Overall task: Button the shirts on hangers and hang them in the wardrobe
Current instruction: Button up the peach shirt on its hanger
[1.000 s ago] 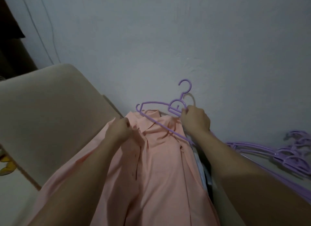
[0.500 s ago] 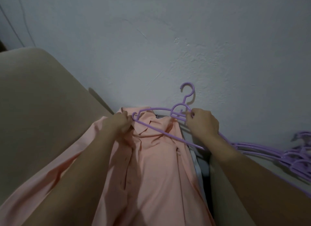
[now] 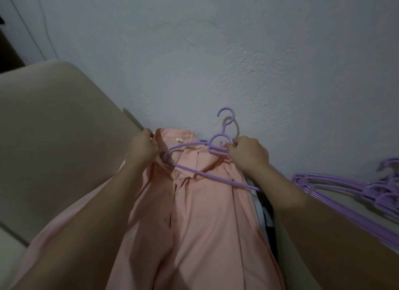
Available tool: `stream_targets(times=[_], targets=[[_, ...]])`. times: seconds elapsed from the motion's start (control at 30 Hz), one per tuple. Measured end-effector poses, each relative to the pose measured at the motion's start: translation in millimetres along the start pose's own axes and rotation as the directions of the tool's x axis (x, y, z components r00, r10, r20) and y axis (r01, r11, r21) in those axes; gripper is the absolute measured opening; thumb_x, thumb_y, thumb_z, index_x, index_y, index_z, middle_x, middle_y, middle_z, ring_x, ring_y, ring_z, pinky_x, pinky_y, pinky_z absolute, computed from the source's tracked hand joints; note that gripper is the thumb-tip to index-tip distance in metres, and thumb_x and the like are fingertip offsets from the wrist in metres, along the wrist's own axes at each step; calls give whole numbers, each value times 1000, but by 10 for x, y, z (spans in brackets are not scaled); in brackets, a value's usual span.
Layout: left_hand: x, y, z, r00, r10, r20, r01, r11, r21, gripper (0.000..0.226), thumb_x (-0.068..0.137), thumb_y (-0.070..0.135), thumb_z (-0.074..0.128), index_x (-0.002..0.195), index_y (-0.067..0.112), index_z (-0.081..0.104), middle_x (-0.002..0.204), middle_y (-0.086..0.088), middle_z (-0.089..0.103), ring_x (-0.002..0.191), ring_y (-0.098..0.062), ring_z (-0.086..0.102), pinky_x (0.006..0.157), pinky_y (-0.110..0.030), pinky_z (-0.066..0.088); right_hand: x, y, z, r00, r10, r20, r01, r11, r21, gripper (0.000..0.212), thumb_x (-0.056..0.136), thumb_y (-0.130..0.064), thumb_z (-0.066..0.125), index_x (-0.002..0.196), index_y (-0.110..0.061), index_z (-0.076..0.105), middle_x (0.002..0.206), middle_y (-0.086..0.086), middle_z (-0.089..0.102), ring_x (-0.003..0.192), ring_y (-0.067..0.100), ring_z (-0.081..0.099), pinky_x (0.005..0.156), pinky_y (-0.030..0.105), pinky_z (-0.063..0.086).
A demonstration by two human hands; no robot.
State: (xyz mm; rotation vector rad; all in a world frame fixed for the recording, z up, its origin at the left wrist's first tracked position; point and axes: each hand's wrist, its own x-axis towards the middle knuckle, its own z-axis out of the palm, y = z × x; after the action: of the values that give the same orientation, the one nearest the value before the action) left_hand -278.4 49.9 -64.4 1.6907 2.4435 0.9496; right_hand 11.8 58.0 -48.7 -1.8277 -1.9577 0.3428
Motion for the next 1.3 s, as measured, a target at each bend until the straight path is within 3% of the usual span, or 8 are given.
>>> stream_targets(times=[0.37,0.63,0.77,1.03,1.1,1.17,1.2,1.3], targets=[[-58,155,-119,1000,14,20,-10,984,-178,17,94,12,60,106,5,69,91,-13,70,92,-33,66,71,-27,38,-59,-150,60,991,-122,55,125,991,-39,31,99,-38,45,103,-17,68,111,13,69,105,34,63,78,33,44],[-86,42,-66,989,120,88,-93,960,-263,10,93,15,62,100,13,68,83,-6,70,77,-27,64,70,-34,49,58,-436,513,960,-135,247,79,972,222,30,96,-36,48,71,-20,53,95,9,67,92,32,62,74,33,46],[-72,53,-124,977,162,138,-112,942,-317,9,95,15,64,102,13,67,78,-1,63,68,-17,56,68,-34,49,89,-546,643,944,-145,298,65,963,263,23,96,-33,48,86,-20,63,95,8,68,88,30,64,76,36,49],[66,361,-190,969,175,175,-111,939,-324,30,89,0,47,91,17,71,84,-12,69,72,-22,57,66,-31,43,233,-512,589,928,-155,338,-38,865,500,43,91,-17,61,48,-18,55,40,-9,49,47,10,42,55,30,32],[-2,537,-215,932,249,264,-162,937,-310,32,87,-1,46,89,17,73,86,-10,72,76,-20,62,66,-24,45,222,-577,708,934,-168,316,-29,845,534,36,86,-20,60,50,-20,62,47,-8,54,53,14,47,59,31,37],[-80,707,-266,893,297,339,-189,929,-317,34,88,-3,44,92,13,74,87,-5,73,77,-14,65,66,-17,48,317,-557,960,916,-193,350,-30,840,542,18,75,-33,56,72,-24,71,71,-1,70,74,22,64,73,40,51],[-101,760,-292,875,307,374,-180,924,-337,34,89,-4,44,96,10,73,87,-4,72,76,-13,64,66,-17,48,360,-540,1043,919,-189,346,-40,828,559,27,70,-39,54,83,-26,73,82,1,73,84,24,68,80,45,54],[-60,746,-340,877,284,388,-217,954,-207,28,93,5,49,103,18,72,94,-1,65,85,-18,62,73,-24,44,186,-647,811,930,-165,327,-95,754,650,21,64,-40,57,65,-26,73,68,-4,71,69,12,64,70,33,50]])
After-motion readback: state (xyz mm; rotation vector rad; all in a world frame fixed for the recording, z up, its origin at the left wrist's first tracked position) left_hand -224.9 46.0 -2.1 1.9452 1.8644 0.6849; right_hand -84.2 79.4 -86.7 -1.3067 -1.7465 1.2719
